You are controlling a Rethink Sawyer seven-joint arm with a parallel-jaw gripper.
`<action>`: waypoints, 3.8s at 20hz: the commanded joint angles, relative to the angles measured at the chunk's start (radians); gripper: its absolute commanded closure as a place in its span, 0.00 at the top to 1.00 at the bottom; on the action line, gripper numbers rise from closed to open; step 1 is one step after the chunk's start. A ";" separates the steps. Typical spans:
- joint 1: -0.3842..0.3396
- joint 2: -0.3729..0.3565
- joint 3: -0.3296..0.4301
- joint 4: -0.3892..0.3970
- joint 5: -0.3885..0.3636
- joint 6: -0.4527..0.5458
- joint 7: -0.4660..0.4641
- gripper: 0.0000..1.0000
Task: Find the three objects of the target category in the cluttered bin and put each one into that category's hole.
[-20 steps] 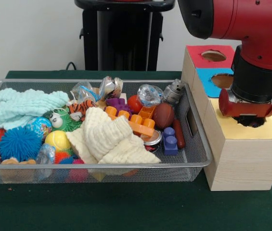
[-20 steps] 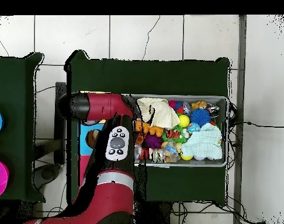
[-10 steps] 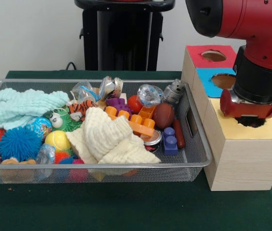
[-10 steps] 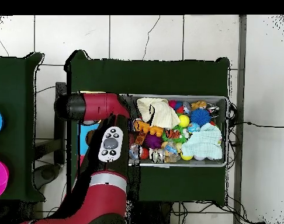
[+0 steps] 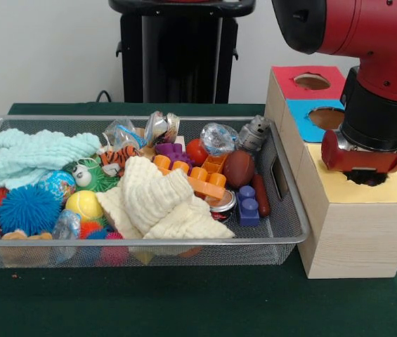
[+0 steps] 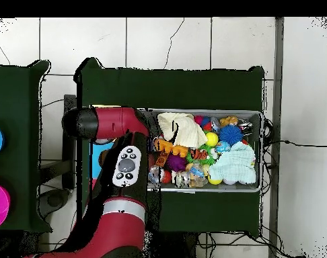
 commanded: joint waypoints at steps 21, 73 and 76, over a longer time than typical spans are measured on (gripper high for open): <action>0.006 0.086 0.036 0.025 0.004 -0.020 0.201 1.00; 0.006 -0.018 0.001 -0.136 0.000 0.249 0.171 0.00; 0.007 -0.028 -0.004 -0.155 -0.007 0.279 0.164 0.00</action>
